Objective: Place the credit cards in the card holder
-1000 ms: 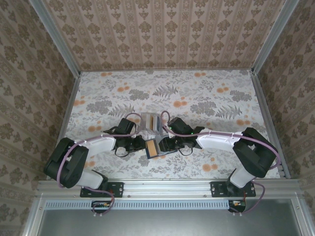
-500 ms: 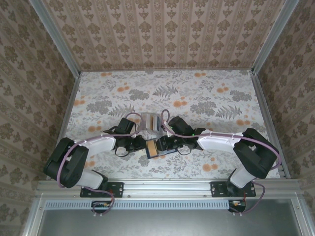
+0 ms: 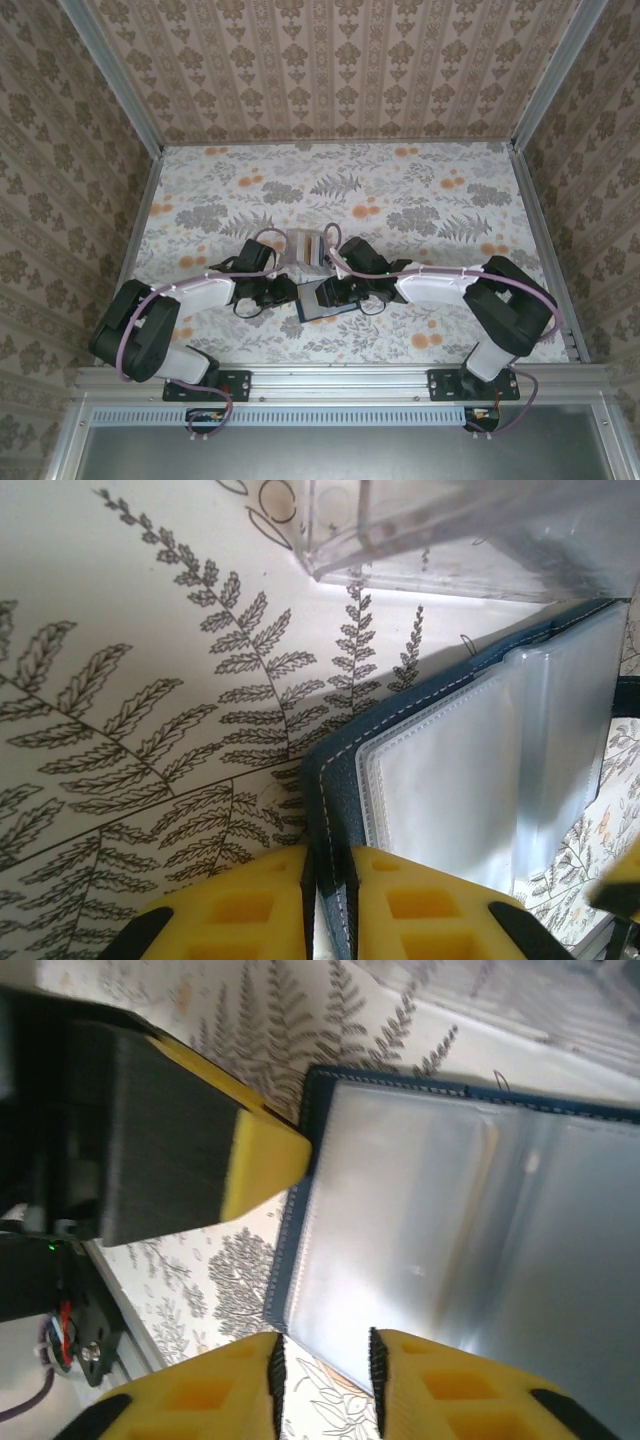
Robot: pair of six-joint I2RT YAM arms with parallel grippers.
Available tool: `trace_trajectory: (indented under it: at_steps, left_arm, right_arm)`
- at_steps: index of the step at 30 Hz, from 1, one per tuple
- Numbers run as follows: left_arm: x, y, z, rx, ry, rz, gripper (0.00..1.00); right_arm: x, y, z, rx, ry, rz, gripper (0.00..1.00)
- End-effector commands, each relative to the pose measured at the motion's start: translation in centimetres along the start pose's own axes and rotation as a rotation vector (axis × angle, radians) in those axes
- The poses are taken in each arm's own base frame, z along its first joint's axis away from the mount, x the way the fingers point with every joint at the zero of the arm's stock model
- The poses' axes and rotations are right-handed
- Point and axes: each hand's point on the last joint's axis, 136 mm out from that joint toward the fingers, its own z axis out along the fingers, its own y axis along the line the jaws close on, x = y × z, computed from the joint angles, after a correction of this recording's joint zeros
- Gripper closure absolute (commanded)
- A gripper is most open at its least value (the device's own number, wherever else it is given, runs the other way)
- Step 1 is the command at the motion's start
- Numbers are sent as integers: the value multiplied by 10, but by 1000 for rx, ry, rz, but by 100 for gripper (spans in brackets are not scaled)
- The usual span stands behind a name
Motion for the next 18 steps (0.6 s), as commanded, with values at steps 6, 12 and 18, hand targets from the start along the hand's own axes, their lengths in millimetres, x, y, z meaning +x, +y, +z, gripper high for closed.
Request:
trace_trajectory:
  at_steps: [6,12,18]
  left_arm:
    - [3,3,-2,15,4,-15,84]
    - [2,4,-3,29,0,-26,84]
    - [-2,5,-16,29,-31,-39,73]
  right_arm:
    - [6,-7,1,101,46,-76,50]
    - [5,-4,1,171,53,-136,50]
    - [-36,3,-37,228,-109,-179,50]
